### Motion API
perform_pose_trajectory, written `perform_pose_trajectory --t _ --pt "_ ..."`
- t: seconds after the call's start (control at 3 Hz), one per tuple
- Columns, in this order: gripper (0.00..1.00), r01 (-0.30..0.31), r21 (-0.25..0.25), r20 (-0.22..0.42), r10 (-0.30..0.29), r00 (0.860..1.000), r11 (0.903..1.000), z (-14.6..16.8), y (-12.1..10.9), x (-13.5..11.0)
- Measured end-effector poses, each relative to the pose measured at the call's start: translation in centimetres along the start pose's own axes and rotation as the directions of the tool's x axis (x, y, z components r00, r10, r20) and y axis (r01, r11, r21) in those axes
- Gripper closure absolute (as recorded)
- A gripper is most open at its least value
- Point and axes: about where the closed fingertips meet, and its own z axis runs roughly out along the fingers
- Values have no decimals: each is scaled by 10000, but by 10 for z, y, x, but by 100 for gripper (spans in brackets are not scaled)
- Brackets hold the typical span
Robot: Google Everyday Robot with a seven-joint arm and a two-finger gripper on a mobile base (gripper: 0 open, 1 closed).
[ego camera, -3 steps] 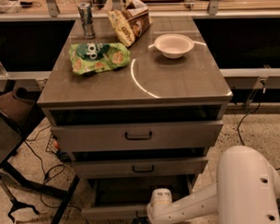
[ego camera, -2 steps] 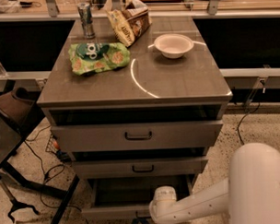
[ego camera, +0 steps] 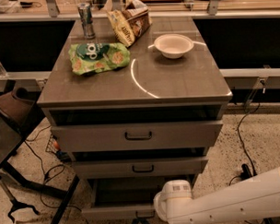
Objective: Open bottom drawer
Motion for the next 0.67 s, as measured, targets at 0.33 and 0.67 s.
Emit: perform_pose_trajectory --t 0.33,0.67 --pt "100 53 690 -689 -5 9976 9976 -23 -26 19" --pt "100 389 1387 -1370 -197 9904 9896 -19 -51 48"
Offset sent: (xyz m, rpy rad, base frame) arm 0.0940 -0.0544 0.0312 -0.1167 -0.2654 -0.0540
